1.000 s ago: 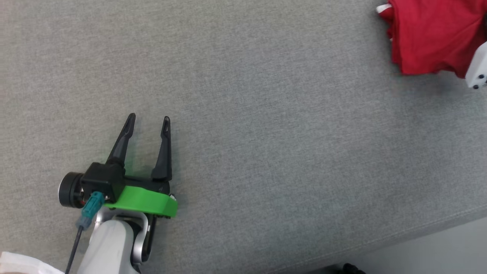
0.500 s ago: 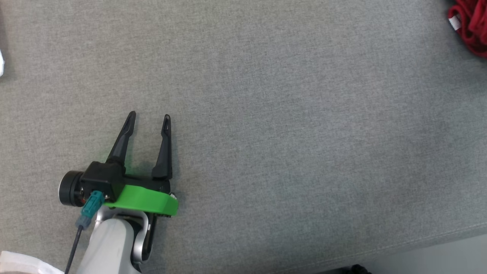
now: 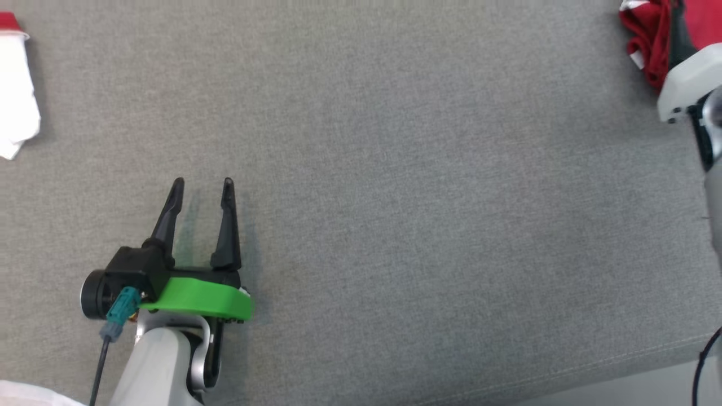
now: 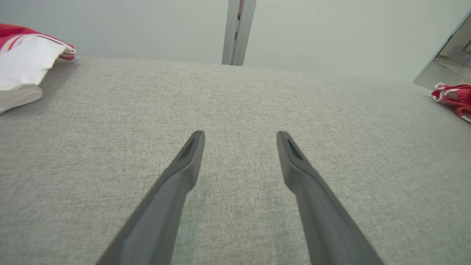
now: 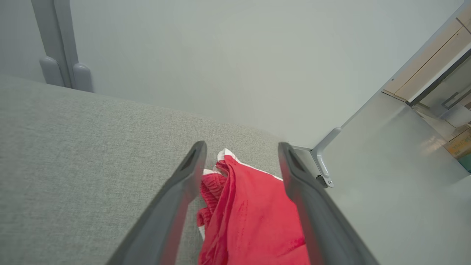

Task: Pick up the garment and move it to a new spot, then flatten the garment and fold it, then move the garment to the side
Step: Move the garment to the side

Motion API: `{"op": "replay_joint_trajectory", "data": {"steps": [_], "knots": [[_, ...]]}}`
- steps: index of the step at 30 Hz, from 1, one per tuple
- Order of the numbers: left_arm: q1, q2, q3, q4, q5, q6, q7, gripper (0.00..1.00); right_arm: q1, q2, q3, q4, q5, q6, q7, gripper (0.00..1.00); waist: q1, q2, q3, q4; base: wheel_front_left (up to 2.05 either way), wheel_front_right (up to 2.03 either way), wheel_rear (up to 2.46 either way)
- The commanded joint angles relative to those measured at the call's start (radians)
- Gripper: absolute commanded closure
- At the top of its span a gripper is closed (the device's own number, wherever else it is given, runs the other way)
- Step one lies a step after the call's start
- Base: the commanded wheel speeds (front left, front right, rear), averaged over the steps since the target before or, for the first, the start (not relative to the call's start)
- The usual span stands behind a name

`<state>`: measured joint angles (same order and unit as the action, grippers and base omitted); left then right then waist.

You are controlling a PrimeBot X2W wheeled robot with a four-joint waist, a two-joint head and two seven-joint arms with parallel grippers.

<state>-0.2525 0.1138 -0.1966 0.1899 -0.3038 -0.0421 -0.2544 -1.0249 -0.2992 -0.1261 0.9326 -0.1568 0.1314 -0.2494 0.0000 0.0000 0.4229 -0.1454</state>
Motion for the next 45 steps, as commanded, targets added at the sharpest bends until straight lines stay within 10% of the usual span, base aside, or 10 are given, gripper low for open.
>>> {"op": "replay_joint_trajectory", "data": {"steps": [1,20,29,45], "knots": [[0.011,0.001,0.012,0.014,-0.008,0.005,-0.005,0.0,0.029,0.021,0.012,-0.016,0.005,-0.001,-0.009,0.0,0.0,0.0,-0.069,0.008,0.0,0.0,0.0],[0.225,-0.046,0.129,0.091,-0.028,0.008,-0.011,0.0,0.517,0.239,0.054,-0.351,0.089,-0.001,-0.017,0.0,0.0,0.0,-0.38,0.087,0.0,0.0,0.0],[0.335,-0.059,0.141,0.069,-0.033,0.005,-0.011,0.0,0.804,0.246,0.136,-0.501,0.281,-0.001,-0.017,0.0,0.0,0.0,-0.436,0.105,0.0,0.0,0.0],[0.367,-0.062,0.121,0.058,-0.051,0.018,-0.011,0.0,0.933,0.247,0.179,-0.562,0.298,-0.001,-0.017,0.0,0.0,0.0,-0.462,0.104,0.0,0.0,0.0]]}}
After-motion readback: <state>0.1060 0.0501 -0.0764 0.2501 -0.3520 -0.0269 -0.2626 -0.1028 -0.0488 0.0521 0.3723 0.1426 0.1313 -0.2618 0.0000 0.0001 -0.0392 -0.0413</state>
